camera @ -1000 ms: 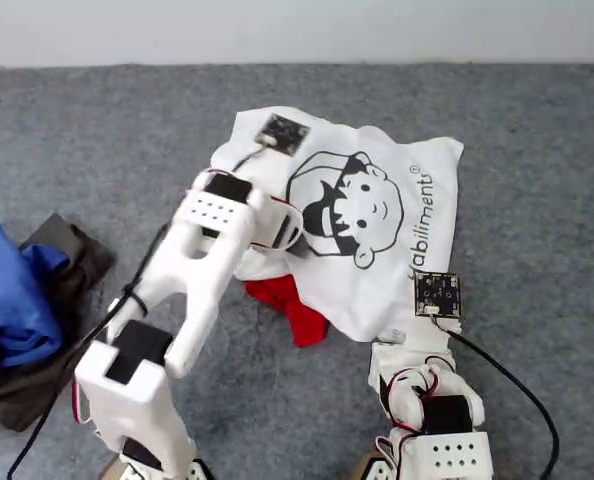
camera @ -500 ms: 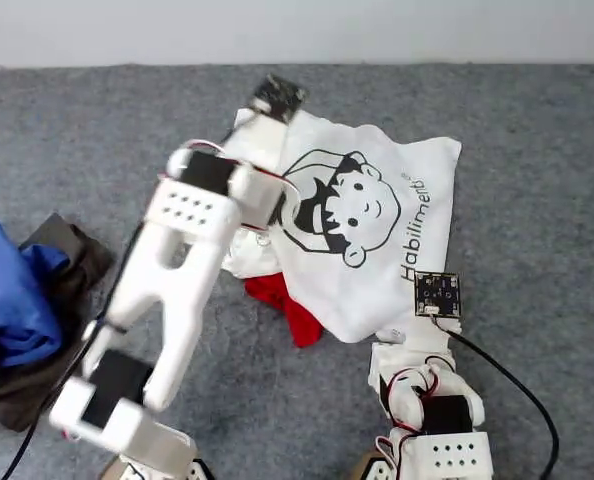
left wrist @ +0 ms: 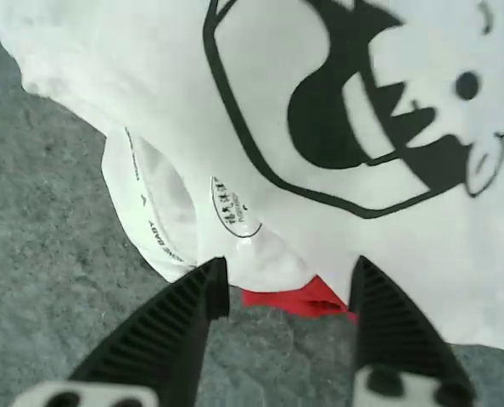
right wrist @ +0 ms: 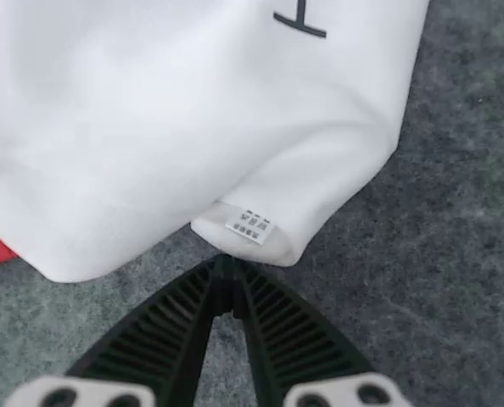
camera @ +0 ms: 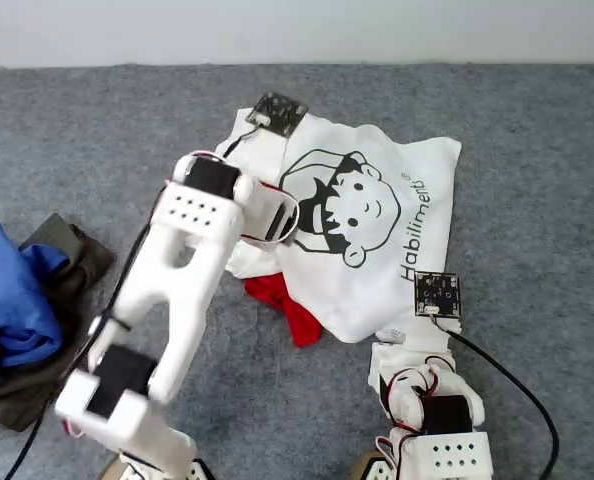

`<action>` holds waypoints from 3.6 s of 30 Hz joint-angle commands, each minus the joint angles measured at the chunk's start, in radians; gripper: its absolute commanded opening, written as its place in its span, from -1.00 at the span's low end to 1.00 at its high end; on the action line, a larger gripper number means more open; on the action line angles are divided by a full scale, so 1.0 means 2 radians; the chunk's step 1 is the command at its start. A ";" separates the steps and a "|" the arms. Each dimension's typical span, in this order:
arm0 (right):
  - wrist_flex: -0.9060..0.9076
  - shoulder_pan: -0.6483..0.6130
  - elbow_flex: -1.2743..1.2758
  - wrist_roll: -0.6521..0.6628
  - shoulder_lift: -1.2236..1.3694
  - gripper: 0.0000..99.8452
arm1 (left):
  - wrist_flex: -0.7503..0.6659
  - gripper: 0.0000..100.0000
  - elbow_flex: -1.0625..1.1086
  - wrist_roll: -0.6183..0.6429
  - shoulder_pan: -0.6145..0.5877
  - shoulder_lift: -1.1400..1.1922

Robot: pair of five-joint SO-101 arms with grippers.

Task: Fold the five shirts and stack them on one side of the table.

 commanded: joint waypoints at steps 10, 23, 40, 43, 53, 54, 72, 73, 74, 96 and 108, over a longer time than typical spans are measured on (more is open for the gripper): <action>-0.008 0.003 0.001 -0.005 -0.003 -0.98 | 0.058 -0.49 -0.181 -0.029 -0.031 0.236; -0.008 0.003 0.001 -0.005 -0.003 -0.98 | 0.172 -0.98 -0.360 -0.015 -0.052 0.193; -0.008 0.003 0.001 -0.005 -0.003 -0.98 | 0.148 -0.54 -0.211 -0.051 -0.061 0.149; -0.008 0.003 0.001 -0.005 -0.003 -0.98 | 0.120 -0.48 -0.211 -0.054 -0.062 0.188; -0.008 0.003 0.001 -0.005 -0.003 -0.98 | 0.061 -0.57 -0.221 -0.054 -0.061 0.292; -0.008 0.003 0.001 -0.005 -0.003 -0.98 | 0.066 -0.66 -0.230 -0.054 -0.061 0.293; -0.008 0.003 0.001 -0.005 -0.003 -0.98 | 0.172 -0.98 -0.451 -0.016 -0.131 0.215; -0.008 0.003 0.001 -0.005 -0.003 -0.98 | 0.172 -0.98 -0.451 -0.016 -0.146 0.195; -0.008 0.003 0.001 -0.005 -0.003 -0.98 | 0.172 -0.98 -0.451 -0.015 -0.160 0.175; -0.008 0.003 0.001 -0.005 -0.003 -0.98 | 0.171 -0.97 -0.449 -0.098 -0.561 -0.034; -0.008 0.003 0.001 -0.005 -0.003 -0.98 | 0.172 -0.45 -0.414 -0.133 -0.467 -0.091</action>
